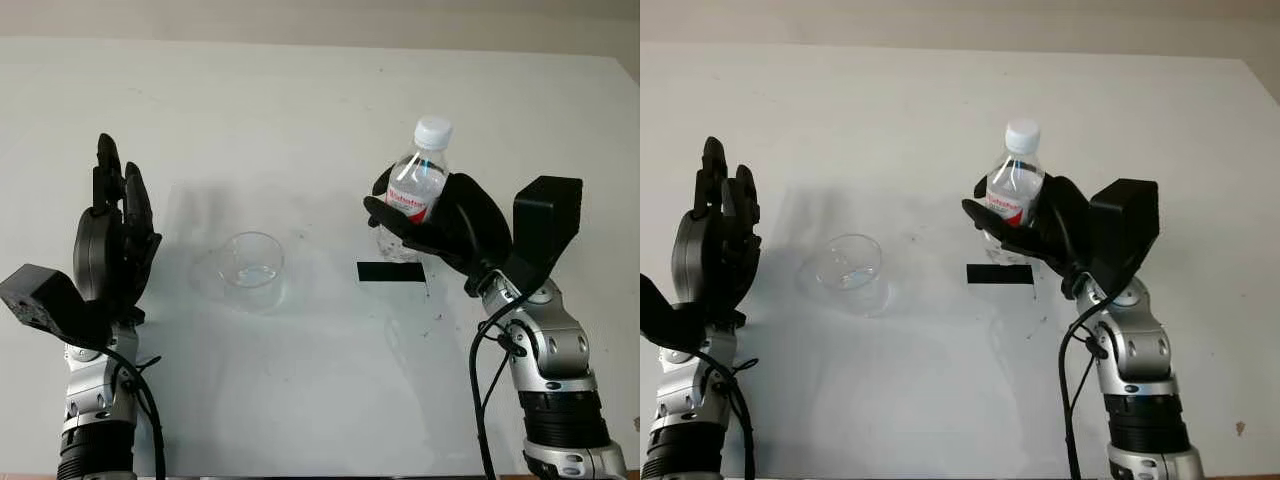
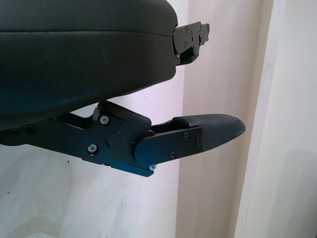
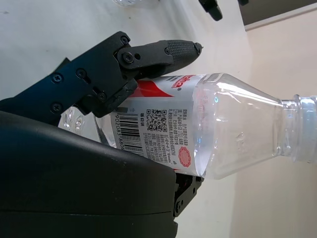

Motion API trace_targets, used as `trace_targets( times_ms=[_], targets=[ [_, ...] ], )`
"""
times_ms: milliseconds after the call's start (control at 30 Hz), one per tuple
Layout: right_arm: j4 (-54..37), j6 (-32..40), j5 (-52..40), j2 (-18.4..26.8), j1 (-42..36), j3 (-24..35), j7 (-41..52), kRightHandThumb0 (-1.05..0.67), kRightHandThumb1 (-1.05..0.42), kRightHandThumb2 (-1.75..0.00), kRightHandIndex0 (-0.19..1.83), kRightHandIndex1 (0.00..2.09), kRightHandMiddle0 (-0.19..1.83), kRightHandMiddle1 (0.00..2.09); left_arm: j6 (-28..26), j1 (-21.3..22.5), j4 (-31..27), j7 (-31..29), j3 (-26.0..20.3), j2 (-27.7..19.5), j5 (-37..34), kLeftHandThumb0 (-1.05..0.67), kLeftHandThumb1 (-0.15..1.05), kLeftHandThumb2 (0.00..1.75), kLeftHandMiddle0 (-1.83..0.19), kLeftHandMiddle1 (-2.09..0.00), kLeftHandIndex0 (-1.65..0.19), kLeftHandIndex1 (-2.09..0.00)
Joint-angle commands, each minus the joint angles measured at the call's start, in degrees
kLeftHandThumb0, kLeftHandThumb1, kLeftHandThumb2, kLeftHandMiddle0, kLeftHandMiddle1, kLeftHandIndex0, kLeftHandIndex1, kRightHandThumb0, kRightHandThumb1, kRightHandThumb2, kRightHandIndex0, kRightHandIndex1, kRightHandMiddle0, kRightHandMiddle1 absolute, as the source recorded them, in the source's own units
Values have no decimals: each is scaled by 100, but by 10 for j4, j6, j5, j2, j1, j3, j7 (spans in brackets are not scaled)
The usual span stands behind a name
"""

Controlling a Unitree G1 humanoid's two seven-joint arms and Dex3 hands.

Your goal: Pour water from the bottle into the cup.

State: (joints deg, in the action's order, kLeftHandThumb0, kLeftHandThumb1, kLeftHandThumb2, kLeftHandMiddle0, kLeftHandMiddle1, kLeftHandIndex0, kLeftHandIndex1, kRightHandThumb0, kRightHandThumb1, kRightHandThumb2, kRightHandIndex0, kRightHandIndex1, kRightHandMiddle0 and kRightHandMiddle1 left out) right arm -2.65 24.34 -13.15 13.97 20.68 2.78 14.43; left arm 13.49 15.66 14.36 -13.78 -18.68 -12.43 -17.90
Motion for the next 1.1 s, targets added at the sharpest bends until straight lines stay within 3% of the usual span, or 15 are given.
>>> trace_targets(
  times_ms=[0, 533, 1067],
  targets=[
    [-23, 1, 0, -4, -5, 2, -1, -43, -105, -50, 124, 209, 91, 209, 5, -9, -7, -1, -1, -1, -1, -73, 105, 59, 19, 0, 19, 0],
    [26, -36, 19, -4, 2, 8, 6, -45, -105, -50, 124, 209, 92, 209, 3, -11, -5, -2, -4, -2, -3, -74, 105, 58, 19, 0, 19, 0],
    [65, -116, 17, -11, -15, 8, 36, -47, -105, -47, 111, 209, 76, 209, 6, -7, 0, 0, -4, -1, -4, -73, 105, 58, 19, 0, 19, 0]
  ],
)
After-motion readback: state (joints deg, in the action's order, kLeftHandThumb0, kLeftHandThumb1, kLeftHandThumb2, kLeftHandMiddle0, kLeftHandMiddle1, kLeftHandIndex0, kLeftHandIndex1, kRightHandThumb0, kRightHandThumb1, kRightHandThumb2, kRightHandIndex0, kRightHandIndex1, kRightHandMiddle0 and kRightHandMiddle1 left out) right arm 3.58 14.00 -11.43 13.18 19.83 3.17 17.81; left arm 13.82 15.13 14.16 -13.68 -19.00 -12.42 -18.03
